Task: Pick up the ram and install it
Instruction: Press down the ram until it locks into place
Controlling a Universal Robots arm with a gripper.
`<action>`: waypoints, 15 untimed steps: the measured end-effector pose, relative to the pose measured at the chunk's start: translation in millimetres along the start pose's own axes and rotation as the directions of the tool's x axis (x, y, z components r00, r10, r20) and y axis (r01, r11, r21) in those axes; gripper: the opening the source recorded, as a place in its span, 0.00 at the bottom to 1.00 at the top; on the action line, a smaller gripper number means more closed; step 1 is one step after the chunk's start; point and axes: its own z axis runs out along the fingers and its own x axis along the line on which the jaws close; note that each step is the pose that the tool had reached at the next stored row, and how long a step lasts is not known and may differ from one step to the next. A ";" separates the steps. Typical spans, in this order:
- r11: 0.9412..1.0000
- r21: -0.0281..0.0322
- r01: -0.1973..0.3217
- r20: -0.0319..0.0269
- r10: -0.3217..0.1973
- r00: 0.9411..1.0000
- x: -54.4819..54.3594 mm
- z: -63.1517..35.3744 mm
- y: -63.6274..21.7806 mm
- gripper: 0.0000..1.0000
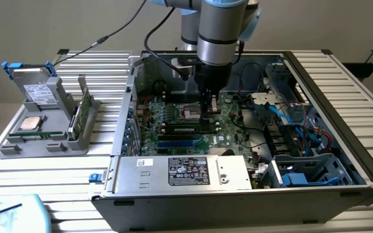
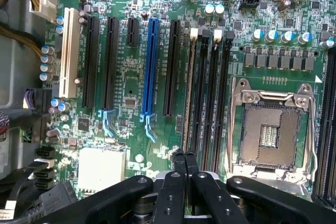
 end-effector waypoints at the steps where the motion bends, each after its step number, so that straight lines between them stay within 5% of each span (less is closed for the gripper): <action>1: 1.000 0.000 0.000 0.000 0.000 1.000 -0.2 0.1 2.7 0.10; 15: 1.000 0.001 0.000 0.000 0.000 1.000 -2.7 1.3 33.8 0.10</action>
